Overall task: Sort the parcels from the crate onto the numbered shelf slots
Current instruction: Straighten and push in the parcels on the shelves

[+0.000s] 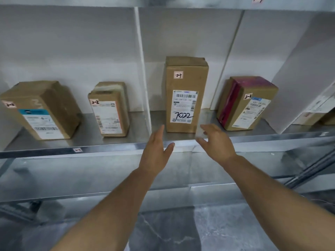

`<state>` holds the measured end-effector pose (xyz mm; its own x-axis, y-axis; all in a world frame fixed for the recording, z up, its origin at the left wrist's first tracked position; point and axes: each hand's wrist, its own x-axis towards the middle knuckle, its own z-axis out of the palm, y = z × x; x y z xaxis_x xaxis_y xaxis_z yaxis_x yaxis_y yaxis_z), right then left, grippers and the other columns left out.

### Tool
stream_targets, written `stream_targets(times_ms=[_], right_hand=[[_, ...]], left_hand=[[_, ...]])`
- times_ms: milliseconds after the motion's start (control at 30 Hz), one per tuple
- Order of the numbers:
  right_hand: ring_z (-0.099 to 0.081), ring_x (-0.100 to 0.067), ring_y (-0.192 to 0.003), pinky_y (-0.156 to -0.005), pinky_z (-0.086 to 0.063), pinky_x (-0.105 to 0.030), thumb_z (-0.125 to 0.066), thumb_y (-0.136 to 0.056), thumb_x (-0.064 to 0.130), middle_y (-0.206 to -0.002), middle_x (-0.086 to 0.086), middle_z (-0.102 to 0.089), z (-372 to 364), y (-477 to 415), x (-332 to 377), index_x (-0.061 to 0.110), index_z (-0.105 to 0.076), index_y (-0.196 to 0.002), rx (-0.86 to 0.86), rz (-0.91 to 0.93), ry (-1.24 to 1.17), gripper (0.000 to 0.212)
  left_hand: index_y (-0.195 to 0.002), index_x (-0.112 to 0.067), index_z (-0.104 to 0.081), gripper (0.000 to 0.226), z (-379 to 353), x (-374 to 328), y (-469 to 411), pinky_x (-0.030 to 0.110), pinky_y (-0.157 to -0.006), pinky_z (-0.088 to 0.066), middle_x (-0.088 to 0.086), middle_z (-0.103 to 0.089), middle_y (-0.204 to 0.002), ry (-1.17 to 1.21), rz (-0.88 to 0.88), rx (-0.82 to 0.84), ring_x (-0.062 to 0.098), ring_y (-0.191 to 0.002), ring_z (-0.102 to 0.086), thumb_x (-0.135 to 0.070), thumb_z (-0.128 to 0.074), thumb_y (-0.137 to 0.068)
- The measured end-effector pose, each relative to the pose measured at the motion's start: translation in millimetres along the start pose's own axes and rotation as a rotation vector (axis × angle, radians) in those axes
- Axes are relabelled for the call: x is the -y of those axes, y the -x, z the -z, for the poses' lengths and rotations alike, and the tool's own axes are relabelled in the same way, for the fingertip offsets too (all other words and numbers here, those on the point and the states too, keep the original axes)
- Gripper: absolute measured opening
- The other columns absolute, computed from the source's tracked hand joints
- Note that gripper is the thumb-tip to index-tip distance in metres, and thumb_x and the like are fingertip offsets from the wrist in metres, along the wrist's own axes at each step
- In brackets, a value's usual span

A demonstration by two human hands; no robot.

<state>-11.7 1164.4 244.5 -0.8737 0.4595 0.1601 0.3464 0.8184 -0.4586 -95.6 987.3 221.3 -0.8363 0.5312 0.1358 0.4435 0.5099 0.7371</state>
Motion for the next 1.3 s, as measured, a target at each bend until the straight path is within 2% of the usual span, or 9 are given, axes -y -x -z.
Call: stream_targets(times_ms=[233,300,400,567,700,833,1000,1100,1300], right_hand=[[-0.044,-0.025,-0.133,-0.106,-0.04,-0.036,-0.06,-0.094,0.026,-0.149,-0.012,-0.039,-10.9,-45.8,-17.4,0.01,-0.024,-0.15,0.108,-0.127,-0.107,0.069],[-0.042,-0.024,-0.134,-0.107,-0.04,-0.04,-0.062,-0.091,0.026,-0.149,-0.008,-0.041,-18.7,-58.5,-18.8,0.013,-0.025,-0.151,0.118,-0.146,-0.155,0.071],[-0.051,-0.02,-0.125,-0.102,-0.046,-0.041,-0.065,-0.086,0.023,-0.138,0.0,-0.054,-32.9,-72.4,-23.6,0.022,-0.038,-0.142,0.127,-0.145,-0.255,0.062],[-0.063,-0.015,-0.103,-0.09,-0.051,-0.03,-0.059,-0.085,0.009,-0.117,0.004,-0.067,-39.3,-79.6,-23.0,0.02,-0.054,-0.124,0.074,-0.117,-0.378,0.04],[-0.061,-0.016,-0.106,-0.094,-0.05,-0.032,-0.058,-0.085,0.003,-0.118,0.001,-0.066,-45.5,-81.1,-24.9,0.019,-0.056,-0.125,0.065,-0.055,-0.427,0.043],[-0.059,-0.02,-0.108,-0.09,-0.046,-0.025,-0.06,-0.085,0.006,-0.118,-0.006,-0.062,-50.6,-83.3,-26.8,0.016,-0.056,-0.125,0.053,-0.02,-0.376,0.041],[-0.059,-0.024,-0.108,-0.095,-0.048,-0.036,-0.062,-0.086,0.009,-0.118,-0.011,-0.059,-56.8,-86.1,-32.2,0.011,-0.055,-0.128,0.057,0.026,-0.348,0.043],[-0.059,-0.024,-0.107,-0.094,-0.048,-0.032,-0.061,-0.087,0.011,-0.119,-0.011,-0.057,-60.1,-85.5,-36.5,0.011,-0.053,-0.129,0.065,0.046,-0.318,0.042],[-0.056,-0.025,-0.107,-0.09,-0.045,-0.031,-0.061,-0.086,0.01,-0.12,-0.012,-0.054,-56.2,-83.2,-37.8,0.009,-0.05,-0.13,0.075,0.063,-0.325,0.045]], left_hand=[[-0.153,-0.016,-0.009,0.074,-26.7,-1.3,-46.3,0.028,-0.109,-0.026,0.005,-0.025,-0.155,0.076,0.104,-0.022,0.022,-0.139,-0.032,-0.023,-0.055,-0.096],[-0.153,-0.015,-0.015,0.074,-32.3,4.7,-63.1,0.033,-0.115,-0.026,0.006,-0.031,-0.153,0.154,0.098,-0.061,0.022,-0.14,-0.031,-0.019,-0.059,-0.093],[-0.149,-0.02,-0.025,0.07,-39.8,16.9,-84.8,0.043,-0.11,-0.037,0.002,-0.045,-0.145,0.223,0.102,-0.095,0.019,-0.132,-0.043,-0.017,-0.06,-0.088],[-0.138,-0.018,-0.044,0.051,-46.2,19.1,-87.4,0.033,-0.104,-0.043,-0.002,-0.06,-0.129,0.375,0.12,-0.093,0.014,-0.118,-0.056,-0.004,-0.055,-0.091],[-0.135,-0.013,-0.047,0.048,-47.6,15.1,-78.4,0.007,-0.091,-0.043,-0.007,-0.06,-0.123,0.462,0.151,-0.17,0.007,-0.115,-0.057,0.005,-0.052,-0.091],[-0.138,-0.012,-0.044,0.053,-51.8,12.4,-67.6,0.009,-0.094,-0.044,-0.005,-0.061,-0.121,0.5,0.189,-0.222,0.006,-0.113,-0.057,0.01,-0.051,-0.09],[-0.141,-0.021,-0.042,0.056,-51.6,11.2,-68.8,0.007,-0.088,-0.043,-0.012,-0.059,-0.122,0.419,0.252,-0.236,0.005,-0.114,-0.055,0.003,-0.051,-0.092],[-0.141,-0.023,-0.042,0.054,-53.7,11.3,-67.4,0.001,-0.085,-0.04,-0.012,-0.058,-0.123,0.364,0.243,-0.249,0.004,-0.113,-0.054,0.002,-0.049,-0.092],[-0.144,-0.021,-0.037,0.063,-54.6,6.0,-66.0,0.004,-0.091,-0.042,-0.012,-0.058,-0.124,0.4,0.265,-0.242,0.001,-0.112,-0.054,0.008,-0.049,-0.09]])
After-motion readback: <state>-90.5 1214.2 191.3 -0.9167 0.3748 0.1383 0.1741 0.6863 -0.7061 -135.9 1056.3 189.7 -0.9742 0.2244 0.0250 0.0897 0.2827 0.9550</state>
